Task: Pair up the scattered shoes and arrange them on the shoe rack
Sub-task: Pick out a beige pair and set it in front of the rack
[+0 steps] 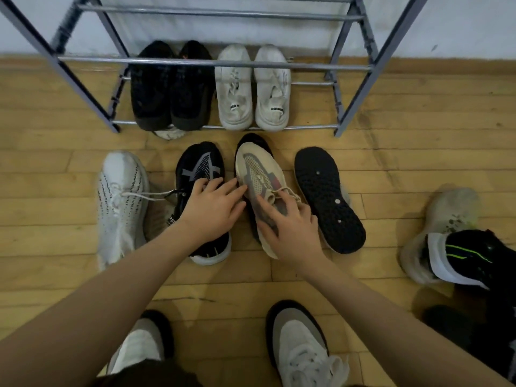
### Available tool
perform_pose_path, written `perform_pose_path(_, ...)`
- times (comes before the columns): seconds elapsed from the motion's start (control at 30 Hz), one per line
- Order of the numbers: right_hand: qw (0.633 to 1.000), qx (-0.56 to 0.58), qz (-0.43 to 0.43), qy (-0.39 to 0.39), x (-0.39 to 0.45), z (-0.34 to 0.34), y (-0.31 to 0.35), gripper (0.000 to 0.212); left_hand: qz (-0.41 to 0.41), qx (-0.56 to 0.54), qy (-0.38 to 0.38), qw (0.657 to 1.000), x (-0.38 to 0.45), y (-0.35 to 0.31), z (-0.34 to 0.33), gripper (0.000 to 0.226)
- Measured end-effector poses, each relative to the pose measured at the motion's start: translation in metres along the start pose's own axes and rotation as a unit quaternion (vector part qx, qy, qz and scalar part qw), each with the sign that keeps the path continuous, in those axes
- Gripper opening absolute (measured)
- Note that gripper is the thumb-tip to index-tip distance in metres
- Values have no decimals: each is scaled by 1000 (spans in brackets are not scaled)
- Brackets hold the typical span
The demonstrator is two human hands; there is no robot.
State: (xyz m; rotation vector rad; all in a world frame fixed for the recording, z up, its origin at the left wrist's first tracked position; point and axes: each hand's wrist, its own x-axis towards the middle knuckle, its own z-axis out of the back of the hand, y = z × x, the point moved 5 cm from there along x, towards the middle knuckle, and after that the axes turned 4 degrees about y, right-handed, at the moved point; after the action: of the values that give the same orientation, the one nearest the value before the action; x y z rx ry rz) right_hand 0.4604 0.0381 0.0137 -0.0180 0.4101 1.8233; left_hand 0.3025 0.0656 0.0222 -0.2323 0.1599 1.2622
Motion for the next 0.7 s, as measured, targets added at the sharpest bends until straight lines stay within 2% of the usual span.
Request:
perform_pose_path(0.13,999,24,-4,-29,-5,12,-13,50,0,-54,-48,997,-7,-16,10,57)
perform_pose_path(0.27,986,103,-94,-94,-13,21,-51,49,-20,-111,-74,991,-3,-51,18,53)
perform_pose_path(0.33,981,97,-129,-109,-17,21,-75,48,-43,-110,-63,991,7,-68,19,53)
perform_pose_path(0.53,967,72,-225,-94,-17,9,-134,51,-122,-100,-57,986,63,-112,21,46)
perform_pose_path(0.7,969,67,-235,-32,-17,-9,-151,58,-127,-16,33,991,118,-137,4,52)
